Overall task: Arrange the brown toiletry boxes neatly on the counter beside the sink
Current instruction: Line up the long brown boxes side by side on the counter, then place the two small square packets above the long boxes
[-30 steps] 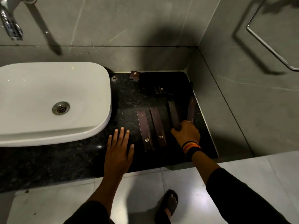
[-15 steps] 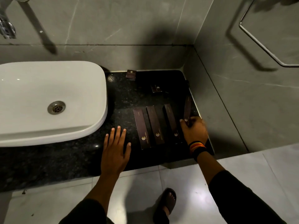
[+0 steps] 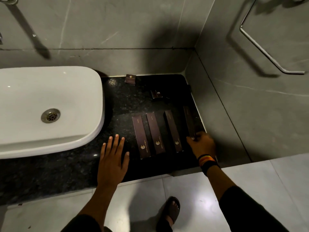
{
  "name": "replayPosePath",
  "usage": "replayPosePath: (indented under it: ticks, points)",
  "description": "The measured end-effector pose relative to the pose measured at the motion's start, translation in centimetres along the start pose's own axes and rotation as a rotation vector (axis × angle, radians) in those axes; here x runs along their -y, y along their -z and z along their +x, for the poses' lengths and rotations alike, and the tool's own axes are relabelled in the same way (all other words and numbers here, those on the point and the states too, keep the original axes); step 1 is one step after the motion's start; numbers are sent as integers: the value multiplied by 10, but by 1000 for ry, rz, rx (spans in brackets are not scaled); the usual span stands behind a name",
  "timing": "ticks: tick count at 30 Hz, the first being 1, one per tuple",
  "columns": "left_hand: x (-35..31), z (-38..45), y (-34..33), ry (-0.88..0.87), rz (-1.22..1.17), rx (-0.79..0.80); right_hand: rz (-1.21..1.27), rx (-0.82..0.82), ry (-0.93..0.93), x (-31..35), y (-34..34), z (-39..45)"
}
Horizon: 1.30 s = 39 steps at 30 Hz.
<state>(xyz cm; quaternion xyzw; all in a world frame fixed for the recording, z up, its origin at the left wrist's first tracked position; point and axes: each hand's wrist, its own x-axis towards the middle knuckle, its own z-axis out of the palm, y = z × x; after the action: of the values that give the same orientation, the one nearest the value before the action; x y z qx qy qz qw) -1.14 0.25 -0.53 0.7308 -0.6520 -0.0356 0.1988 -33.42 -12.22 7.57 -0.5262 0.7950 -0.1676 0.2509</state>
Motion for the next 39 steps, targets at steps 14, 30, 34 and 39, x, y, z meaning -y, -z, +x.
replayPosePath:
  ticks: [14, 30, 34, 39]
  points:
    - [5, -1, -5, 6, -9, 42, -3, -40, 307, 64, 12, 17]
    - [4, 0, -2, 22, -11, 78, -493, 192, 438, 217, -66, 140]
    - [1, 1, -1, 29, -33, 86, -499, 201, 443, 224, -69, 135]
    - [2, 0, 0, 41, -56, 86, -393, 273, 686, 232, -78, 108]
